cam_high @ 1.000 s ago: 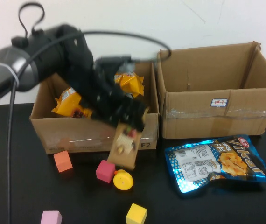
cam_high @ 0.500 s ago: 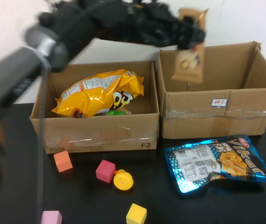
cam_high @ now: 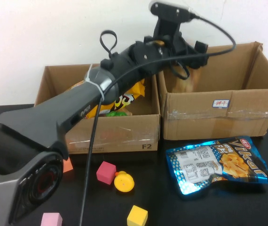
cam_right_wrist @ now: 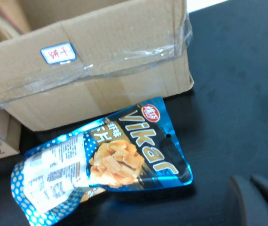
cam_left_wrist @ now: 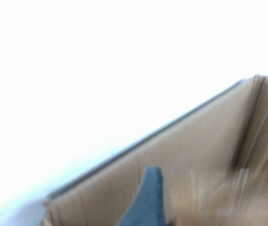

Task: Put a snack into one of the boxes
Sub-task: Place the biscuit in the biscuit box, then pick up the potato chip

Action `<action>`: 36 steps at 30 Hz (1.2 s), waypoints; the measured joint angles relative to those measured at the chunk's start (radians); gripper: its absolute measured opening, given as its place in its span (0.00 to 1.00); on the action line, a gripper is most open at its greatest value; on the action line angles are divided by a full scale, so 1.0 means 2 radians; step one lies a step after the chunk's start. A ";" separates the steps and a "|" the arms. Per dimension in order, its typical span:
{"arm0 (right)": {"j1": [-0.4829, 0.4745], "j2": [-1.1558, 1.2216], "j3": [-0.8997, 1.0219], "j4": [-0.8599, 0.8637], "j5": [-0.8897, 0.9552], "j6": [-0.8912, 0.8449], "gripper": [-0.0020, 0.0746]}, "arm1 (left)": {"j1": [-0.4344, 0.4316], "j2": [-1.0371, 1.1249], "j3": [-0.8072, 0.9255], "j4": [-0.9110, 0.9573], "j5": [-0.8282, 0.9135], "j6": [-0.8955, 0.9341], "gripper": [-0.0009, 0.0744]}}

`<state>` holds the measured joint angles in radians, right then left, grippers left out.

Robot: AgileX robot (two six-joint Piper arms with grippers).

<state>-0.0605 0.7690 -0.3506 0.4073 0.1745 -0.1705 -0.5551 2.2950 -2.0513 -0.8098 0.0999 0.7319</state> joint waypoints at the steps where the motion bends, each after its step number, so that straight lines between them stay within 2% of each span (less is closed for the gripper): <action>1: 0.000 0.000 0.000 0.000 0.001 -0.001 0.03 | 0.000 0.002 0.000 0.000 0.003 0.002 0.87; 4: 0.000 0.000 0.000 0.000 0.007 -0.001 0.03 | 0.000 -0.002 0.000 0.000 0.023 0.014 0.88; 7: 0.000 0.000 0.000 0.003 0.009 -0.001 0.03 | 0.000 -0.025 -0.002 0.007 0.075 0.022 0.77; 11: 0.001 0.002 0.000 0.015 0.012 -0.001 0.03 | 0.000 -0.081 -0.003 0.051 0.150 0.027 0.44; 13: 0.009 0.005 0.000 0.016 0.013 -0.005 0.03 | 0.000 -0.116 -0.005 0.089 0.190 0.027 0.22; 16: 0.037 0.013 0.000 0.018 0.016 -0.032 0.03 | 0.000 -0.163 -0.008 0.162 0.252 0.007 0.07; 22: 0.139 0.045 0.000 0.018 0.017 -0.143 0.03 | 0.000 -0.235 -0.008 0.308 0.409 -0.095 0.02; 25: 0.192 0.071 0.000 0.018 0.017 -0.213 0.03 | 0.000 -0.254 -0.008 0.330 0.511 -0.114 0.01; 28: 0.238 0.102 -0.001 0.019 0.009 -0.275 0.06 | 0.000 -0.273 0.015 0.342 0.551 -0.146 0.01; 31: 0.263 0.143 -0.007 0.019 0.003 -0.318 0.19 | 0.000 -0.304 0.073 0.358 0.540 -0.184 0.01; 36: 0.270 0.227 -0.036 0.019 -0.008 -0.339 0.53 | 0.000 -0.372 0.216 0.400 0.486 -0.251 0.01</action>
<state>0.4796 1.2233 -0.4217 0.4453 0.1577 -0.8486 -0.5551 1.5519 -1.6194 -0.0093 1.0716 0.2297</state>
